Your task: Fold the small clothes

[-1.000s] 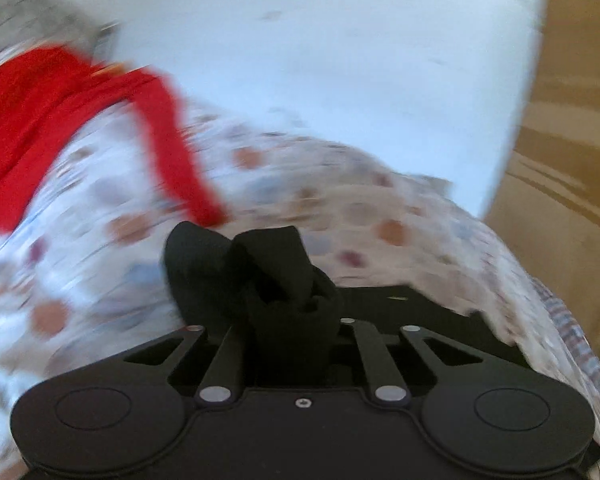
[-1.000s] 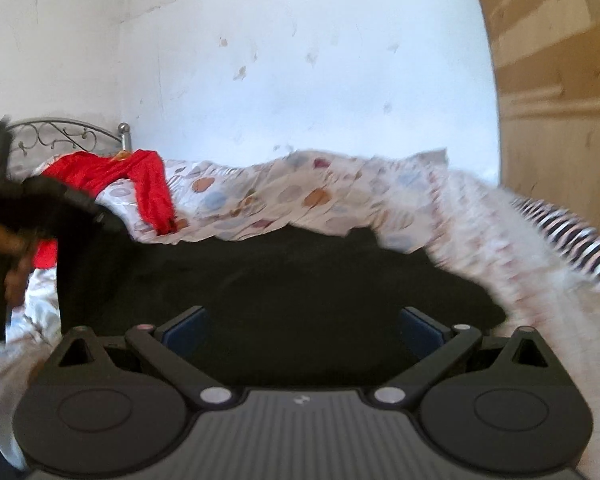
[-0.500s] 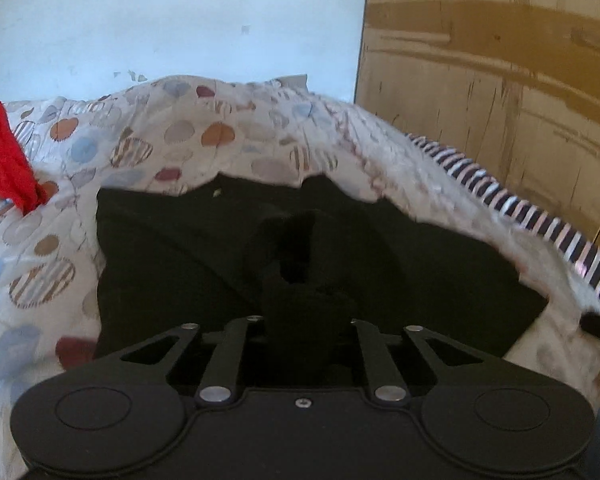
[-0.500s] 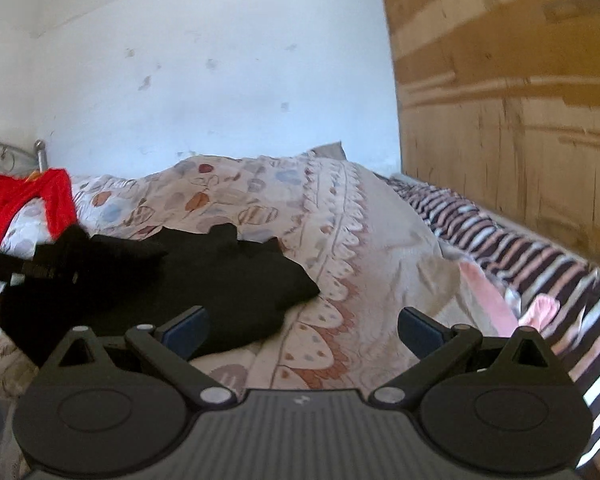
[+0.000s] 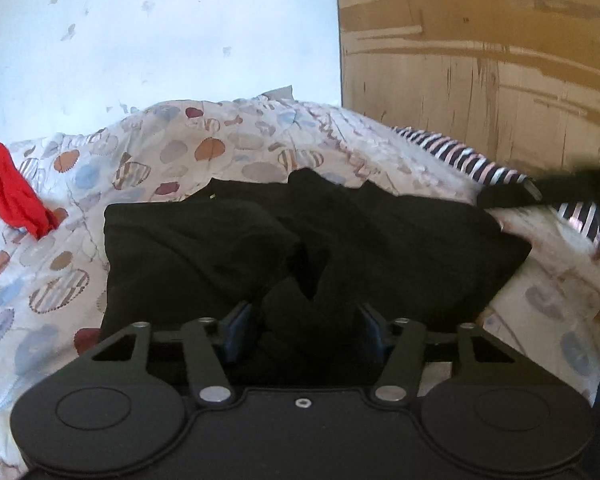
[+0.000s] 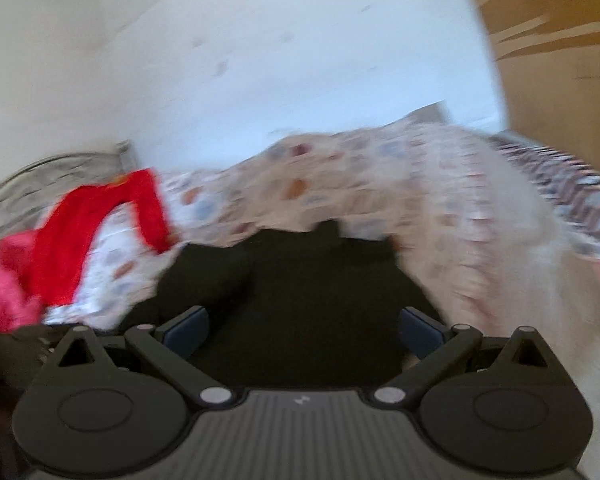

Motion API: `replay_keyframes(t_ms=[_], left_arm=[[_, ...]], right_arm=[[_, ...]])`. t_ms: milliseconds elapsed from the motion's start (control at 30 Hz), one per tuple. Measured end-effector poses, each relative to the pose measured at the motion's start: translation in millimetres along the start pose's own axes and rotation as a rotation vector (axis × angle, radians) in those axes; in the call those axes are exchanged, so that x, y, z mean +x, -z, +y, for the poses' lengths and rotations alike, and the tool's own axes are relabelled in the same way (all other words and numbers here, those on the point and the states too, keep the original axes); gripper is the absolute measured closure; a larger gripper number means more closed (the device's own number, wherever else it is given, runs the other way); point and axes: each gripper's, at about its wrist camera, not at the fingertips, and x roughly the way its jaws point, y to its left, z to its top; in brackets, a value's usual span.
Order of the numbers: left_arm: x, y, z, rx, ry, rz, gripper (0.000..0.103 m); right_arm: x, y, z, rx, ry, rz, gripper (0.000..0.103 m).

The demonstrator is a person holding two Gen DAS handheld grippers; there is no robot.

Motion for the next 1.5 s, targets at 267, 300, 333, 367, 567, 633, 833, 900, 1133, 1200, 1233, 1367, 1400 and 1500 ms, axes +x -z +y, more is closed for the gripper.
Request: replay_keyframes(t_ms=[267,300,333,367,567,633,833,900,1133,1200,1233,1367,1400,1500], left_arm=[[-3,3,-2,-0.015,-0.028,-0.006,0.066],[-4,4,-1,-0.022,-0.029,-0.008,0.068],[-4,4,1,-0.034,-0.029,-0.009,0.070],[-5,5,2,-0.046,-0.029,-0.011,0.071],[-6,3,6,-0.107,-0.025,-0.042,0.081],[-7,2,5,-0.111,-0.025,-0.049,0.083],[-7,-10,-8,-0.095,-0.014,-0.077,0.084],[-5,-14,-14,-0.090,-0.007,-0.084,0.084],[3,-29,-37,-0.064,0.043,-0.098,0.084],[6,-33,-44,-0.058,0.059,-0.105,0.084],[6,-35,-47,-0.059,0.066,-0.108,0.084],[13,-42,-60,-0.070,0.104,-0.118,0.084],[15,-44,-63,-0.069,0.114,-0.118,0.084],[23,-47,-74,-0.068,0.144,-0.112,0.084]], right_arm=[[112,-40,13,0.005,-0.213,0.202,0.011],[125,-43,13,0.038,-0.223,0.222,0.012],[136,-44,13,0.072,-0.228,0.232,0.017],[145,-45,12,0.103,-0.234,0.237,0.026],[192,-43,4,0.235,-0.225,0.284,0.059],[198,-42,4,0.230,-0.205,0.291,0.085],[181,-56,2,0.169,-0.196,0.193,0.098],[172,-61,2,0.141,-0.188,0.171,0.098],[144,-81,-12,0.089,-0.149,0.114,0.098],[138,-84,-18,0.088,-0.140,0.109,0.098],[135,-86,-23,0.091,-0.135,0.103,0.098],[122,-93,-36,0.083,-0.110,0.089,0.098],[119,-95,-39,0.079,-0.102,0.087,0.098],[111,-97,-49,0.075,-0.072,0.089,0.098]])
